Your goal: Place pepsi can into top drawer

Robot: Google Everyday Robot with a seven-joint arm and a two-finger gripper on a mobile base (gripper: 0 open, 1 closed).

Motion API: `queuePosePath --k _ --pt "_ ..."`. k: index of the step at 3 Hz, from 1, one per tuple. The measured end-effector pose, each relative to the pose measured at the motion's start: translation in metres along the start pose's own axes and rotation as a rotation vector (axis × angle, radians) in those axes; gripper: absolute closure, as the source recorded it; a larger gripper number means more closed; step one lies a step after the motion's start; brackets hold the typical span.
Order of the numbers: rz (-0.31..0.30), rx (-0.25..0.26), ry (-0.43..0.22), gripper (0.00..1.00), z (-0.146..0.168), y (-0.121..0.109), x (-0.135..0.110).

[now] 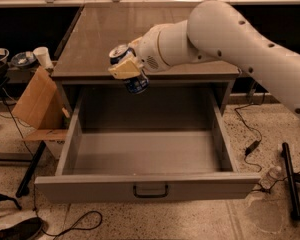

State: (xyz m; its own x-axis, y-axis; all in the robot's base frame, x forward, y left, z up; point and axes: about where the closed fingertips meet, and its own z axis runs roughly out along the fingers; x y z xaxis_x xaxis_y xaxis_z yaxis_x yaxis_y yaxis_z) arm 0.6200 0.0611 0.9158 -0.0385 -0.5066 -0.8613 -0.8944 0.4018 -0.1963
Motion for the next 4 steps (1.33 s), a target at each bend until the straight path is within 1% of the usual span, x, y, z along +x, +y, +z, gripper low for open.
queuePosePath --k 1,2,3,4 --pt "0.012 -0.037 0.042 1.0 0.007 0.007 0.013" --pt "0.011 -0.084 0.125 1.0 0.03 0.016 0.029" --pt "0.007 -0.119 0.228 1.0 0.056 0.021 0.047" --pt "0.01 -0.139 0.321 1.0 0.075 0.023 0.067"
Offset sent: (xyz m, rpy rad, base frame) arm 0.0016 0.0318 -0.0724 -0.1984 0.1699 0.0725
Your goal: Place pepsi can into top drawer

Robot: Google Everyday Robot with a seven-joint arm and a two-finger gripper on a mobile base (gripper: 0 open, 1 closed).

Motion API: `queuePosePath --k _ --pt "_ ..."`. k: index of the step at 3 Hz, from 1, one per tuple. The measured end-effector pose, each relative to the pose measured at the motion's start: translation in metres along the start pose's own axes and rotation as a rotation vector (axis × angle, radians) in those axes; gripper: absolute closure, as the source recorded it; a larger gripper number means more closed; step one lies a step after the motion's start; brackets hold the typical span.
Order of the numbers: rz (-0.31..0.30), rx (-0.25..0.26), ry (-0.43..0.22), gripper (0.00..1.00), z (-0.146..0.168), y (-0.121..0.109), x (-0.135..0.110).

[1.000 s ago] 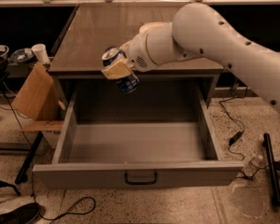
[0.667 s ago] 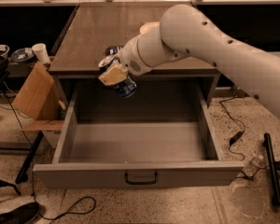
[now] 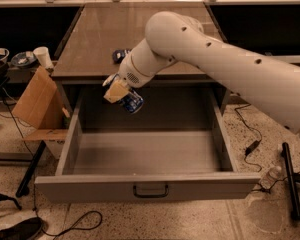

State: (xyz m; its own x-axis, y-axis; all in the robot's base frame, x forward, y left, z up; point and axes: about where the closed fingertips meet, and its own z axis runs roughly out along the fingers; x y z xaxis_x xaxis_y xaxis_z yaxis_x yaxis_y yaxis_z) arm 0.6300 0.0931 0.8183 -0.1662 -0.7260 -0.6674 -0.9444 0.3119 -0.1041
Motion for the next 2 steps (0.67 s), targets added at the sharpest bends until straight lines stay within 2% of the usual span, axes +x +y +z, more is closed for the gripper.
queuePosePath --k 2 --pt "0.008 -0.02 0.168 1.0 0.024 0.007 0.028"
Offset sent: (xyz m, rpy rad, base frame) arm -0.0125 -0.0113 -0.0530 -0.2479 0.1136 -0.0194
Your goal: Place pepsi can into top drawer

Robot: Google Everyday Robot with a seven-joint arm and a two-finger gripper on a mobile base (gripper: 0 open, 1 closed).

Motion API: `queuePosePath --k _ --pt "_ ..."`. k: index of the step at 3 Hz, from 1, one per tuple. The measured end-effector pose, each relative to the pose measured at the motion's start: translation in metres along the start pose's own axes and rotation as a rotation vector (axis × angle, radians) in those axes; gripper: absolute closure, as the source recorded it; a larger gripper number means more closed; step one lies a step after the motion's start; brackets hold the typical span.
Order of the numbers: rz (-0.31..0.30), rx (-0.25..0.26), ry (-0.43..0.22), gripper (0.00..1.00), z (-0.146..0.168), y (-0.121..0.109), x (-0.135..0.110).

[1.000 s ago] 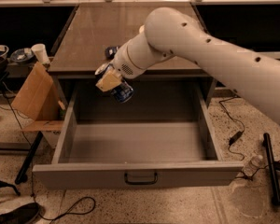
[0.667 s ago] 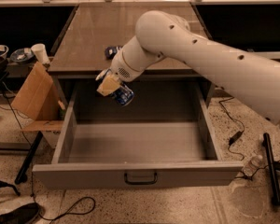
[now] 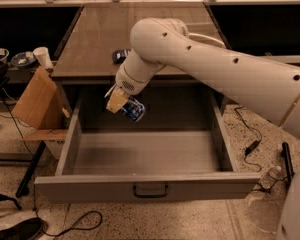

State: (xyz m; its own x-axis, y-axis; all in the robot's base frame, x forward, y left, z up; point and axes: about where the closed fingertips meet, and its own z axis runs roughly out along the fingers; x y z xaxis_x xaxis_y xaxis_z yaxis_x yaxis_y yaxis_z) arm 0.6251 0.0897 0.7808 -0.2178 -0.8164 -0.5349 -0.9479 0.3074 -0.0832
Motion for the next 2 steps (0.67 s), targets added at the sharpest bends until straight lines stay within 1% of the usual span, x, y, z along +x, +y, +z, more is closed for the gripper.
queuePosePath --k 1,2 --pt "-0.005 -0.009 0.117 1.0 0.008 0.01 0.021" --pt "-0.011 -0.016 0.245 1.0 0.014 0.017 0.049"
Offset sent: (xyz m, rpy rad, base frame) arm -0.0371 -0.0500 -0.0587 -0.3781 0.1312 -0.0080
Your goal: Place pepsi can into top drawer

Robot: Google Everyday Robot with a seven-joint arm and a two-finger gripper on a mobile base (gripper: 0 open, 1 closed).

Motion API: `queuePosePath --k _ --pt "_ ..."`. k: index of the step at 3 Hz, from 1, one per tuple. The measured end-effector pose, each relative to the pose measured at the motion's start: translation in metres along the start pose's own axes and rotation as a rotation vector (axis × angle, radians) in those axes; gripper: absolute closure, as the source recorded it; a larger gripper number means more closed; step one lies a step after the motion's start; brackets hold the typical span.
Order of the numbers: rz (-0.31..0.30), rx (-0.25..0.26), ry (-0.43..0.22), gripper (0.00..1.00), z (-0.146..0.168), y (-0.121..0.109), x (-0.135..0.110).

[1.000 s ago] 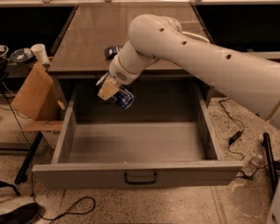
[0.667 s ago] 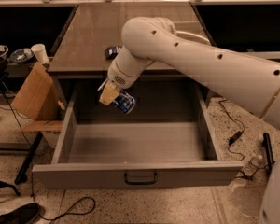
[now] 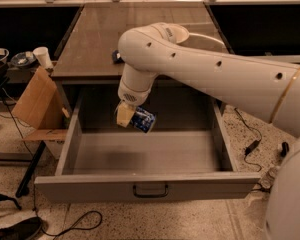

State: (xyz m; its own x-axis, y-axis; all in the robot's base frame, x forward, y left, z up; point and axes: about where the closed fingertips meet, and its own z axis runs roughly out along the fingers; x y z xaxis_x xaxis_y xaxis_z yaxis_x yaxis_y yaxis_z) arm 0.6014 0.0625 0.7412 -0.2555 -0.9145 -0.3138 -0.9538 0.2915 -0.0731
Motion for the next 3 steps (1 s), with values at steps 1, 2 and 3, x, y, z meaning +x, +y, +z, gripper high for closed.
queuePosePath --k 1,2,3 --pt "-0.011 0.002 0.114 1.0 0.014 0.002 0.021" --pt "-0.014 0.017 0.171 1.0 0.028 0.005 0.045" --pt "0.006 0.023 0.155 1.0 0.047 0.011 0.065"
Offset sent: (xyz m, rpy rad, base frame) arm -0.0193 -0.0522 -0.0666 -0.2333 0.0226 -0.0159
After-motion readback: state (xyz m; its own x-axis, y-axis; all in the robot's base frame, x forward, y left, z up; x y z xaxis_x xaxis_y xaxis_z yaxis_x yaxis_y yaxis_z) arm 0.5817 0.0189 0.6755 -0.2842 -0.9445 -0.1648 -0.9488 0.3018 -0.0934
